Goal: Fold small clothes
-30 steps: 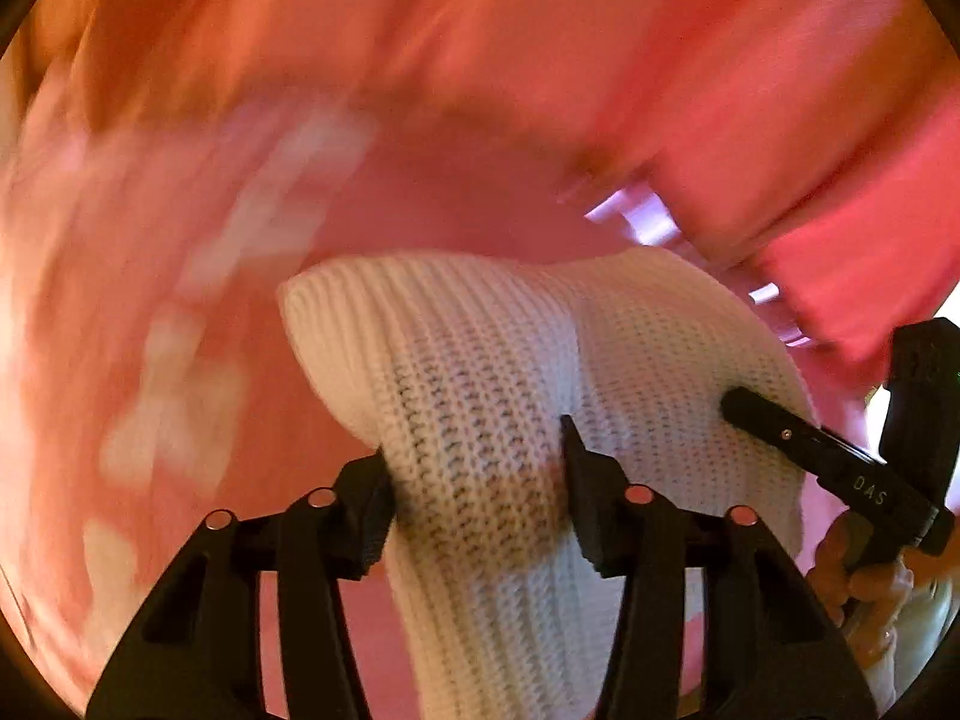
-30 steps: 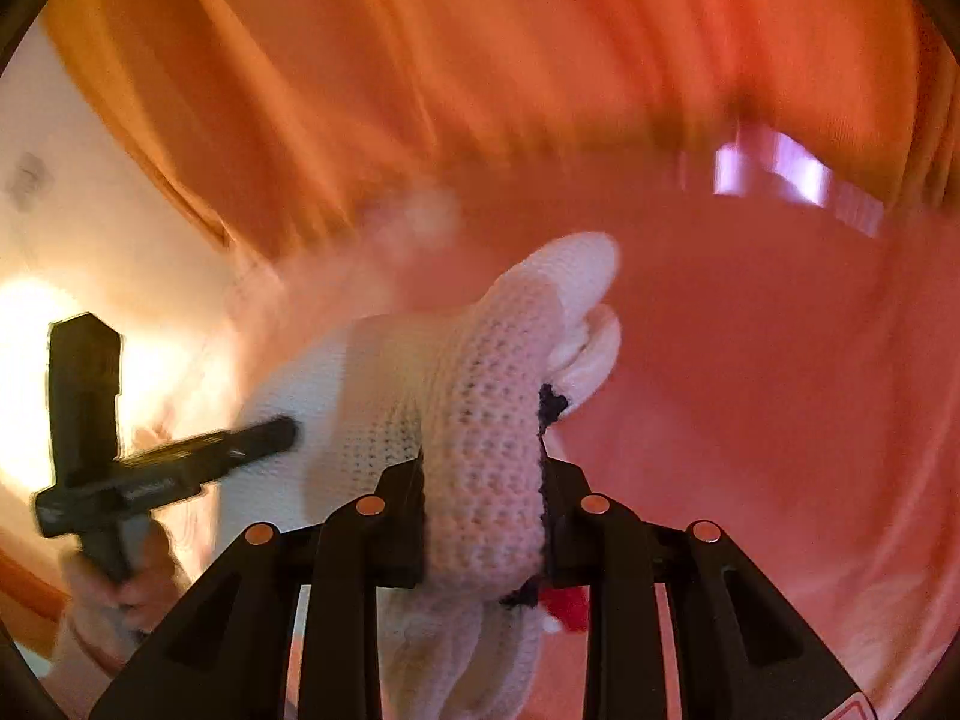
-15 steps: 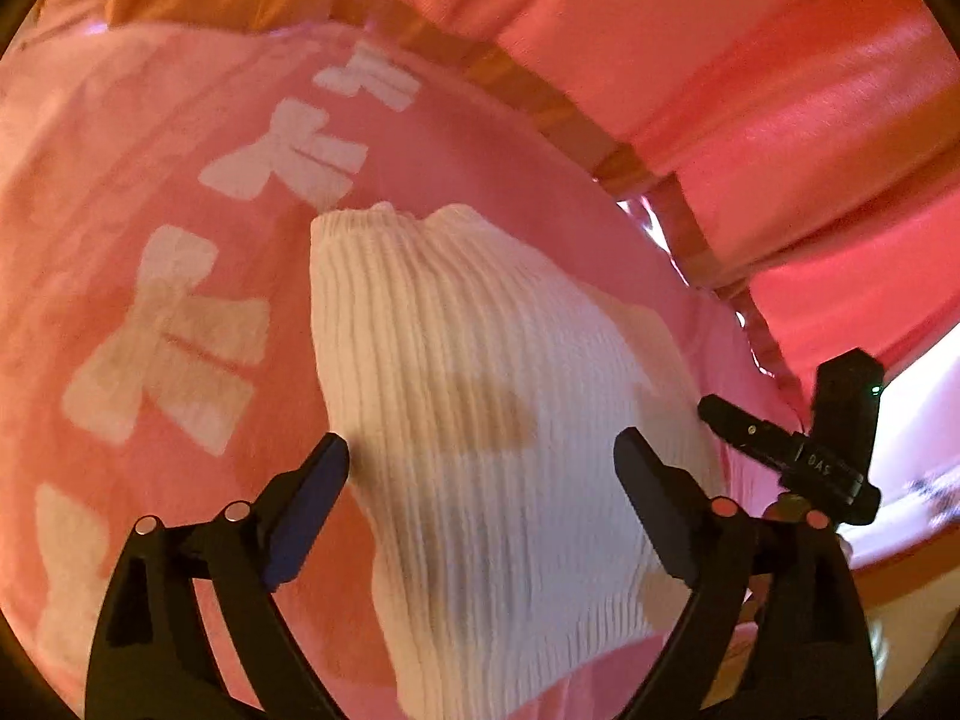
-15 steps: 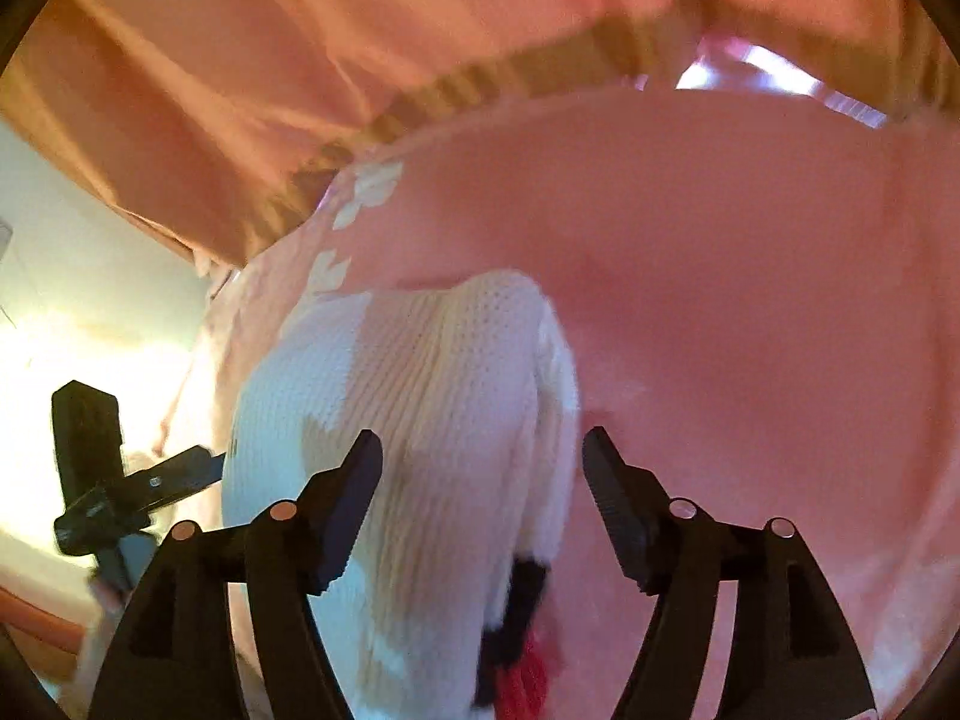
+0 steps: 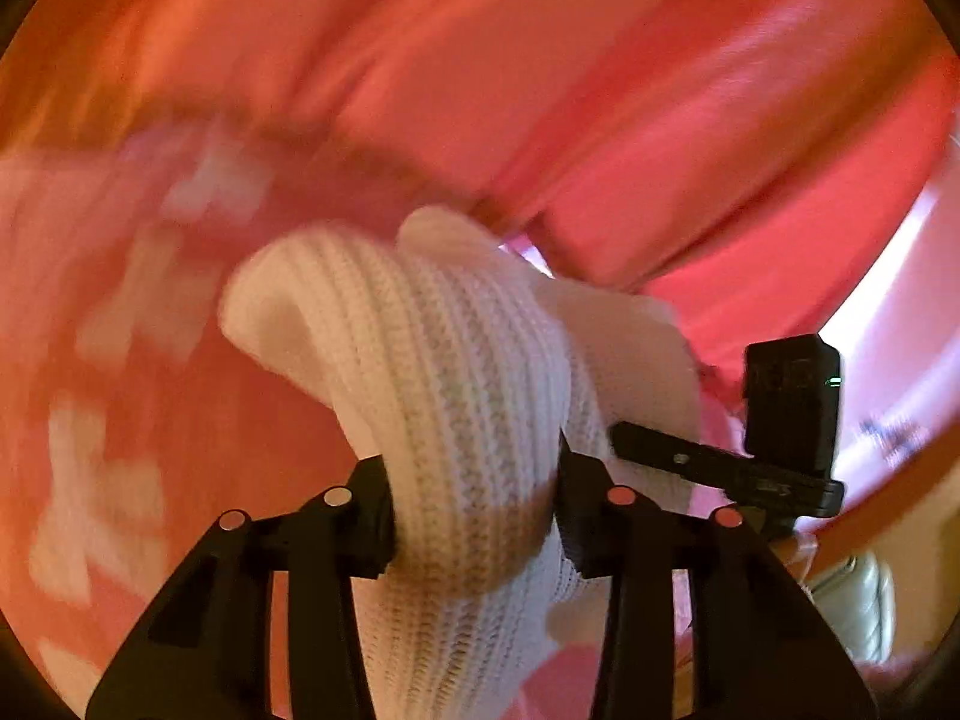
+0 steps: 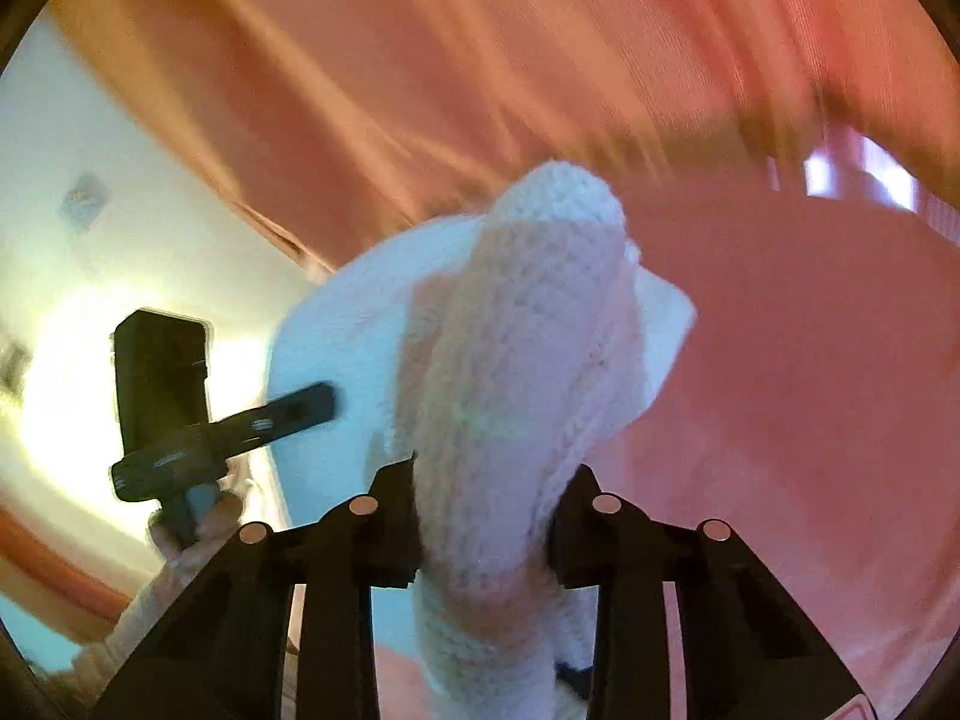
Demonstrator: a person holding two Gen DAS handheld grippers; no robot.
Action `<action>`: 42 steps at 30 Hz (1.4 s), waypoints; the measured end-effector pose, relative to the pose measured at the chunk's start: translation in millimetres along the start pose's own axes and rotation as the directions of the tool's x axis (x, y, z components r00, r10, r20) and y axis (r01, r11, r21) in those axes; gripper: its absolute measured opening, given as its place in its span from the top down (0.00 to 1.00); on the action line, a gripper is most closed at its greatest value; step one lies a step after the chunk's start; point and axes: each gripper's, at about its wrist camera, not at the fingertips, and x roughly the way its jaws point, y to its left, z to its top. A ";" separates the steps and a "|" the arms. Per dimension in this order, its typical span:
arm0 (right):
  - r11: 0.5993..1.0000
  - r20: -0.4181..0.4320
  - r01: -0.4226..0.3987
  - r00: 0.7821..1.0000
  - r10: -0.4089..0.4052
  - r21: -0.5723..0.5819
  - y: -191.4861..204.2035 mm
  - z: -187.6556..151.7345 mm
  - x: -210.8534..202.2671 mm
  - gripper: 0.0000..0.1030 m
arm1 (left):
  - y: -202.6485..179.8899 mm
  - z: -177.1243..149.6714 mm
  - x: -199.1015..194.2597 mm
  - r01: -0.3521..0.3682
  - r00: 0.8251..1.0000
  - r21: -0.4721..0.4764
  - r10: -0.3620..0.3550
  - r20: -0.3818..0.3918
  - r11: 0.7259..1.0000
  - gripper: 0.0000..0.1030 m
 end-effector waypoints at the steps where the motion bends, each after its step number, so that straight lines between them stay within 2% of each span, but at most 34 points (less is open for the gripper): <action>1: 1.000 0.029 0.008 1.000 -0.008 -0.022 9.8 5.2 -11.3 0.70 | -5.2 7.3 -4.4 0.025 1.000 0.009 -0.025 0.010 1.000 0.61; 3: 0.999 0.059 0.025 0.998 -0.023 -0.034 19.5 19.3 -24.8 0.68 | -3.8 22.1 -4.5 0.031 1.000 -0.018 -0.031 0.004 0.999 0.59; 4: 0.999 0.061 0.026 0.998 -0.024 -0.035 16.7 26.6 -22.8 0.59 | -0.1 27.0 -2.6 0.007 1.000 -0.029 -0.006 0.005 1.000 0.55; 5: 0.999 0.056 0.034 0.998 -0.032 -0.041 9.2 33.4 -14.9 0.56 | 6.4 31.9 1.3 -0.046 0.999 -0.045 0.046 0.012 0.998 0.47; 6: 0.995 0.047 0.087 0.995 -0.085 -0.048 -6.3 40.7 0.9 0.54 | 20.5 35.2 9.5 -0.138 0.989 -0.092 0.142 0.034 0.986 0.43; 7: 0.986 0.062 0.162 0.985 -0.159 -0.035 -24.9 42.8 9.5 0.53 | 32.9 35.8 17.3 -0.214 0.975 -0.131 0.221 0.038 0.968 0.31; 8: 0.967 0.074 0.255 0.964 -0.254 -0.017 -42.5 44.9 18.5 0.53 | 47.0 34.6 25.8 -0.296 0.952 -0.171 0.305 0.026 0.940 0.29; 9: 0.940 0.049 0.341 0.939 -0.341 0.004 -62.3 46.2 26.0 0.51 | 62.7 31.4 36.4 -0.370 0.927 -0.198 0.375 -0.012 0.908 0.29; 10: 0.929 0.015 0.369 0.929 -0.370 0.034 -76.5 46.0 27.0 0.50 | 72.6 27.5 42.1 -0.417 0.908 -0.216 0.417 -0.048 0.883 0.30; 11: 0.931 -0.009 0.358 0.934 -0.358 0.069 -88.1 44.1 23.5 0.50 | 79.0 19.5 40.7 -0.423 0.905 -0.237 0.422 -0.060 0.874 0.30; 12: 0.947 -0.021 0.304 0.952 -0.304 0.103 -98.0 37.0 14.7 0.50 | 78.4 14.3 37.3 -0.401 0.915 -0.242 0.401 -0.052 0.884 0.30; 13: 0.956 -0.039 0.273 0.962 -0.271 0.109 -102.8 29.3 8.0 0.49 | 75.5 9.2 33.5 -0.392 0.918 -0.239 0.393 -0.046 0.888 0.30; 15: 0.965 -0.111 0.248 0.965 -0.238 0.084 -107.6 8.1 2.4 0.45 | 65.2 -5.0 25.1 -0.399 0.916 -0.209 0.397 -0.055 0.893 0.25; 16: 0.972 -0.146 0.221 0.967 -0.207 0.082 -108.0 0.2 4.1 0.45 | 59.7 -12.3 23.9 -0.398 0.917 -0.190 0.392 -0.071 0.898 0.18; 17: 0.980 -0.184 0.177 0.970 -0.157 0.097 -109.0 -9.2 7.7 0.45 | 58.5 -15.2 24.5 -0.396 0.918 -0.181 0.388 -0.077 0.900 0.17; 18: 0.983 -0.235 0.107 0.970 -0.070 0.148 -113.2 -21.9 15.8 0.45 | 51.6 -25.7 22.5 -0.395 0.919 -0.171 0.385 -0.087 0.903 0.17; 21: 0.973 -0.312 0.042 0.950 0.031 0.226 -109.2 -31.7 37.0 0.45 | 27.3 -49.2 22.8 -0.382 0.923 -0.139 0.369 -0.114 0.914 0.17; 22: 0.978 -0.315 0.018 0.948 0.050 0.209 -97.8 -33.0 36.4 0.45 | 11.2 -49.3 22.3 -0.364 0.929 -0.108 0.352 -0.119 0.925 0.17; 25: 0.986 -0.292 0.017 0.956 0.033 0.168 -79.5 -27.1 33.6 0.45 | -27.3 -56.7 32.7 -0.288 0.953 -0.023 0.284 -0.107 0.957 0.17; 27: 0.982 -0.268 0.000 0.962 0.052 0.191 -78.5 -25.6 26.6 0.48 | -56.9 -67.5 47.2 -0.251 0.957 0.094 0.262 -0.125 0.963 0.14; 29: 0.976 -0.248 0.006 0.968 0.049 0.219 -84.6 -24.0 17.4 0.48 | -82.2 -83.0 61.8 -0.252 0.950 0.237 0.287 -0.124 0.938 0.14; 31: 0.973 -0.226 0.063 0.974 -0.011 0.223 -93.7 -22.7 7.3 0.48 | -106.7 -104.0 84.7 -0.250 0.937 0.401 0.325 -0.130 0.881 0.14; 32: 0.971 -0.218 0.089 0.975 -0.040 0.221 -97.7 -20.8 3.6 0.48 | -112.7 -110.7 92.5 -0.244 0.933 0.446 0.334 -0.133 0.861 0.14; 35: 0.964 -0.204 0.130 0.975 -0.082 0.233 -111.4 -19.2 -7.0 0.47 | -126.0 -132.5 125.4 -0.283 0.903 0.583 0.416 -0.106 0.761 0.15; 36: 0.962 -0.203 0.137 0.975 -0.090 0.235 -114.5 -18.3 -5.6 0.47 | -125.3 -133.2 132.5 -0.297 0.896 0.591 0.433 -0.101 0.751 0.15; 37: 0.962 -0.205 0.148 0.974 -0.100 0.231 -117.2 -18.6 -7.0 0.47 | -120.9 -131.8 139.9 -0.306 0.890 0.583 0.444 -0.107 0.753 0.24; 38: 0.963 -0.208 0.154 0.972 -0.107 0.223 -119.4 -19.7 -9.7 0.47 | -115.8 -129.2 146.1 -0.305 0.887 0.564 0.445 -0.125 0.767 0.43; 39: 0.963 -0.209 0.160 0.971 -0.115 0.216 -121.2 -20.4 -10.1 0.47 | -107.6 -124.8 153.1 -0.335 0.871 0.532 0.471 -0.139 0.777 0.55; 40: 0.964 -0.209 0.167 0.970 -0.123 0.208 -123.5 -21.3 -10.3 0.47 | -100.9 -120.3 155.5 -0.351 0.864 0.500 0.480 -0.154 0.791 0.75; 41: 0.964 -0.210 0.174 0.969 -0.131 0.200 -124.0 -21.2 -9.2 0.47 | -92.3 -109.9 150.5 -0.352 0.872 0.441 0.460 -0.165 0.826 0.87; 42: 0.965 -0.210 0.180 0.968 -0.139 0.191 -125.4 -21.5 -9.8 0.47 | -88.6 -100.4 138.5 -0.342 0.889 0.387 0.428 -0.160 0.856 0.88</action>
